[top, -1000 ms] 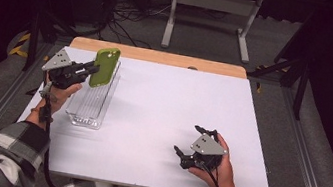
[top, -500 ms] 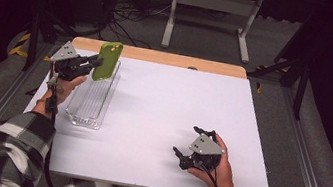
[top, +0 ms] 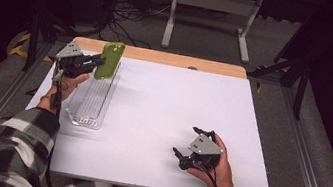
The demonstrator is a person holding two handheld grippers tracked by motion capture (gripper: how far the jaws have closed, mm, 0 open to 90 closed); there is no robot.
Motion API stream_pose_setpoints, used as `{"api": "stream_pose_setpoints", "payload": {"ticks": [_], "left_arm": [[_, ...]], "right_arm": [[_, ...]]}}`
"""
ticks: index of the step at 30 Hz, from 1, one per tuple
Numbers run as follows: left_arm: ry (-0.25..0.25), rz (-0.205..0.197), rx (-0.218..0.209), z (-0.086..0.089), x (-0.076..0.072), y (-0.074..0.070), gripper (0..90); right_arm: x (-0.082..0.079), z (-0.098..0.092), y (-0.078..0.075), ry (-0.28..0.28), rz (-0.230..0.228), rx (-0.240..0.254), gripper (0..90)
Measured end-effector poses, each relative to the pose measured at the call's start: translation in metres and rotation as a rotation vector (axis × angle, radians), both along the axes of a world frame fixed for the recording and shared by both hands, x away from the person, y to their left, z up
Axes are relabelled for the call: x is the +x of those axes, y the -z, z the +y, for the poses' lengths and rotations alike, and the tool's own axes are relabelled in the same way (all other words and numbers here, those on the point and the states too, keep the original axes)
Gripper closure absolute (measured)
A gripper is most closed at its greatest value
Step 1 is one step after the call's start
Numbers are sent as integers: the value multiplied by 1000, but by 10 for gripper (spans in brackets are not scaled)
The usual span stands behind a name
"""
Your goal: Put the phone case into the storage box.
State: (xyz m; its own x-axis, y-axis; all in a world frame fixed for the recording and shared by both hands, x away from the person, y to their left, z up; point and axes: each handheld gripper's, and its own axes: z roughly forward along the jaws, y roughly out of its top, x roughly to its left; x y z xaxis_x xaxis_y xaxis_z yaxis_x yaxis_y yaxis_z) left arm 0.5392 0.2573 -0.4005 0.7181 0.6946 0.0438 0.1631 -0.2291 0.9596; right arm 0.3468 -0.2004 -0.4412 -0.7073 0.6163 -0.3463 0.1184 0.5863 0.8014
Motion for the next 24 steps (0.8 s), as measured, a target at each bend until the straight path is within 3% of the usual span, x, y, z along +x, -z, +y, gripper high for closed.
{"api": "stream_pose_setpoints", "payload": {"ticks": [5,9,19,24], "left_arm": [[-21,9,9,1,5,5,780],[-13,48,17,2,8,10,779],[-30,48,17,6,14,19,779],[-39,23,56,5,14,18,778]], "right_arm": [[1,0,1,-3,0,-5,89],[1,0,1,-6,7,-4,94],[0,3,2,-23,12,-15,94],[0,5,1,-22,2,-29,99]]}}
